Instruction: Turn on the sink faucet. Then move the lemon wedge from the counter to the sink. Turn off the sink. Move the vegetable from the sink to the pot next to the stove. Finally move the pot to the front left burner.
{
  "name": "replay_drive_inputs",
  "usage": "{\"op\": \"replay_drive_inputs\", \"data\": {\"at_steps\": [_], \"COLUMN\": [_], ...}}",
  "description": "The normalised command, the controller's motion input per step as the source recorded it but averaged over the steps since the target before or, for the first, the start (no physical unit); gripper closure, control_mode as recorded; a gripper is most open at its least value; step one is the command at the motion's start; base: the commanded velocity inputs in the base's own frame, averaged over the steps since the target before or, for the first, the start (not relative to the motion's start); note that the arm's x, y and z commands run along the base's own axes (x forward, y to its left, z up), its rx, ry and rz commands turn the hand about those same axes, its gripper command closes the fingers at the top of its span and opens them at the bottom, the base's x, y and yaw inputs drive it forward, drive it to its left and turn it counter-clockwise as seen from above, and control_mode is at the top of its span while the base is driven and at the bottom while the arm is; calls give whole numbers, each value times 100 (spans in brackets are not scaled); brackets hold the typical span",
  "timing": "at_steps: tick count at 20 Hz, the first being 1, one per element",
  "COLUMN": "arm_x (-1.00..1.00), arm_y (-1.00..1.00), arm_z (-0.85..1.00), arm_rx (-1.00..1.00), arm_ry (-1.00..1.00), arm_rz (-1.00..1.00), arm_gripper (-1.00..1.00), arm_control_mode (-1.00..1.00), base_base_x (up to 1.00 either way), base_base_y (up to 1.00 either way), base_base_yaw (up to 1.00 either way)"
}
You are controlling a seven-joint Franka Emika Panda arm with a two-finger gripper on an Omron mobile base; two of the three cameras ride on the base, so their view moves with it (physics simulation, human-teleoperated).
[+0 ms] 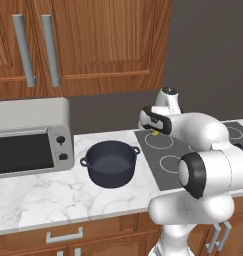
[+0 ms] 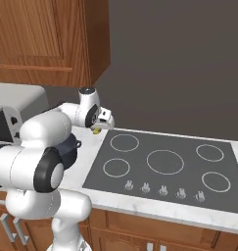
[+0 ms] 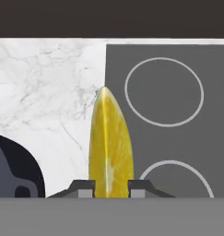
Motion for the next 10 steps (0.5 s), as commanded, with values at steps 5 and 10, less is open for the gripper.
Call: {"op": "replay_drive_inputs", "data": {"at_steps": [5,10], "arm_x": [-5,-27], "arm_y": [2,42], "arm_z": [-6,-39], "arm_rx": [0,-4], "arm_ry": [0,0], "arm_rz": [0,0], "arm_gripper": [100,100], "arm_control_mode": [-100,-100], "base_base_x": [-5,0], "base_base_y": [0,0], "base_base_yaw": [0,0]}}
